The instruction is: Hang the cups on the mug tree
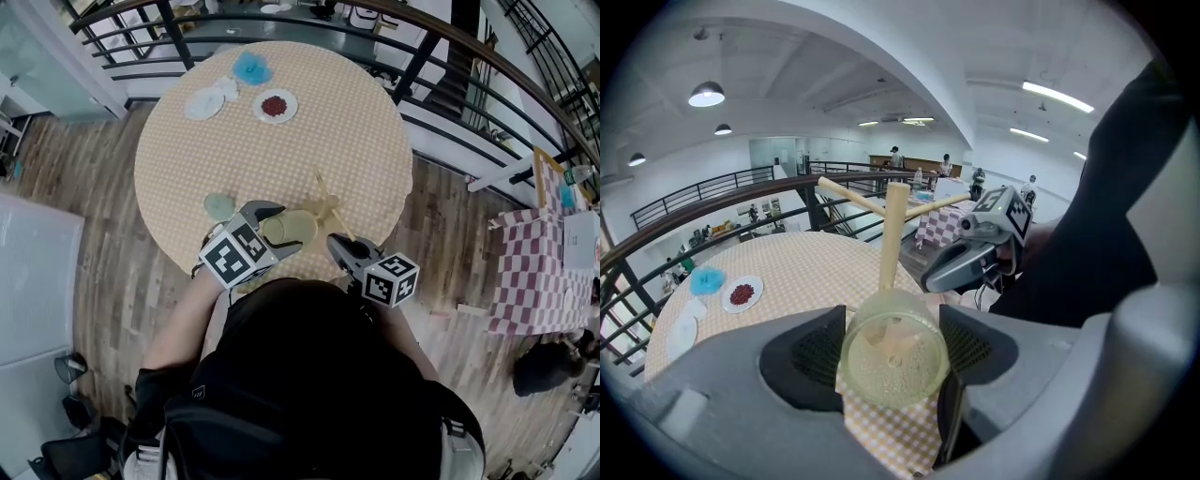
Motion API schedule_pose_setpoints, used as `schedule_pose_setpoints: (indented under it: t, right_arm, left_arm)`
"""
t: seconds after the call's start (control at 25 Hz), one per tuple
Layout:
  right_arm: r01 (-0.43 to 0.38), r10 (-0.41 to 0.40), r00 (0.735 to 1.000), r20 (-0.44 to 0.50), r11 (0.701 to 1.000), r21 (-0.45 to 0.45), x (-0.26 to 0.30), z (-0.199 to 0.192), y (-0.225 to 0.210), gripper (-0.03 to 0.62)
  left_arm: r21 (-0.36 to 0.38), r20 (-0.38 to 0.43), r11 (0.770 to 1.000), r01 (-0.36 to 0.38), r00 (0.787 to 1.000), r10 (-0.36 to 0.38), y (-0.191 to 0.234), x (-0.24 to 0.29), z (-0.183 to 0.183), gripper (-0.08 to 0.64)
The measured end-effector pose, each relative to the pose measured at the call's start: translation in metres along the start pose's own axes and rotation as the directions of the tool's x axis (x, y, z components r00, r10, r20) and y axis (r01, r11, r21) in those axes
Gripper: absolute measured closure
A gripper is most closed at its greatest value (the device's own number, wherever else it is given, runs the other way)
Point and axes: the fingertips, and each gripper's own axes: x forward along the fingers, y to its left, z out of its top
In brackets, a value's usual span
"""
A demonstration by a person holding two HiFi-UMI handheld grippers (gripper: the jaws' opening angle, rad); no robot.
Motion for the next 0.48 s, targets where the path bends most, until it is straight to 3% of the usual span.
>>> schedule_pose_setpoints:
  t: [0.48]
  right_arm:
    - [0.008,-0.008,1.000,0.000,0.999,0.035,0.001,-0.010,-0.001,0.577]
  left_arm:
    - [0.010,-0.030,1.000,0.005,1.000,-0.005,0.004,0.016,-0.006,0.256]
